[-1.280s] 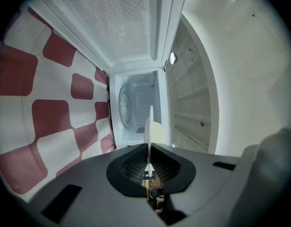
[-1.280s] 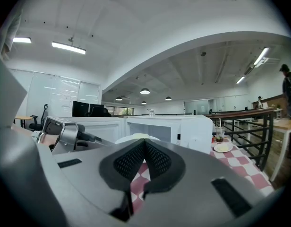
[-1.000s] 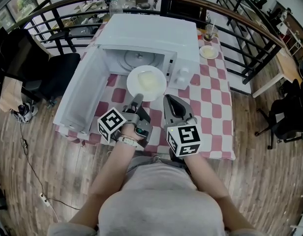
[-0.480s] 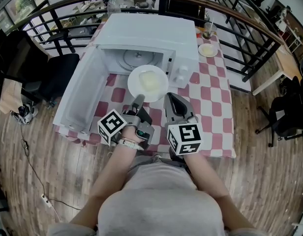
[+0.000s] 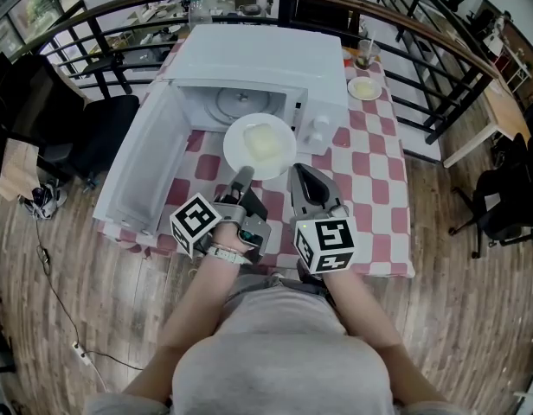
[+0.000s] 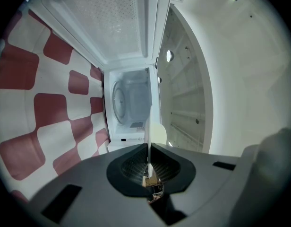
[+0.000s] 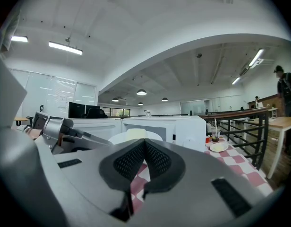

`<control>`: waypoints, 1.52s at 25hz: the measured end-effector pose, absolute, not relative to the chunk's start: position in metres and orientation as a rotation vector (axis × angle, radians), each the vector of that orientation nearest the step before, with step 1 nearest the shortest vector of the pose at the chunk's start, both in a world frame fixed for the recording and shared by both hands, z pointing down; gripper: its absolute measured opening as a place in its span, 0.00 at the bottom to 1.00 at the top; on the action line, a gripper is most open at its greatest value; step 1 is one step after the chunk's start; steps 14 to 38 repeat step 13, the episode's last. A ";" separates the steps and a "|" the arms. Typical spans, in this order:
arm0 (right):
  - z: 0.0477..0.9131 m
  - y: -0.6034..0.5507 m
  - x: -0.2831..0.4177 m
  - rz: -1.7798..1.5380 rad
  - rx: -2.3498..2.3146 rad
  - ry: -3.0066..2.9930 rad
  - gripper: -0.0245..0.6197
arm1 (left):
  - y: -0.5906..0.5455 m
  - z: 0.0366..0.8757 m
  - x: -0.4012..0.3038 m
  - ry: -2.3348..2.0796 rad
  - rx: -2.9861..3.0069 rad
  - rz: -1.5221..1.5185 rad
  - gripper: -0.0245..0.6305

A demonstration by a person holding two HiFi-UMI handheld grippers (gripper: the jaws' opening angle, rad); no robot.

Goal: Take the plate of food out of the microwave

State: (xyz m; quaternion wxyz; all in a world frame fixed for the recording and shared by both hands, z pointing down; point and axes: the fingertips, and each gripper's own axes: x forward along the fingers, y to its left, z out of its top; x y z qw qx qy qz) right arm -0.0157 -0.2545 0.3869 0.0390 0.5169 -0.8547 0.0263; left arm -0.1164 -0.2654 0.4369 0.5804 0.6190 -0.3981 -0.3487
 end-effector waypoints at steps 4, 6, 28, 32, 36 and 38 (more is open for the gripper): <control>0.387 -0.254 -0.015 0.080 1.580 -2.621 0.08 | -0.264 0.435 -0.116 -0.931 1.446 -0.823 0.06; 0.387 -0.253 -0.015 0.078 1.580 -2.620 0.08 | -0.263 0.434 -0.116 -0.937 1.449 -0.825 0.06; 0.391 -0.251 -0.011 0.080 1.585 -2.609 0.08 | -0.259 0.435 -0.115 -0.951 1.440 -0.840 0.06; 0.391 -0.251 -0.011 0.080 1.585 -2.609 0.08 | -0.259 0.435 -0.115 -0.951 1.440 -0.840 0.06; 0.391 -0.251 -0.011 0.080 1.585 -2.609 0.08 | -0.259 0.435 -0.115 -0.951 1.440 -0.840 0.06; 0.391 -0.251 -0.011 0.080 1.585 -2.609 0.08 | -0.259 0.435 -0.115 -0.951 1.440 -0.840 0.06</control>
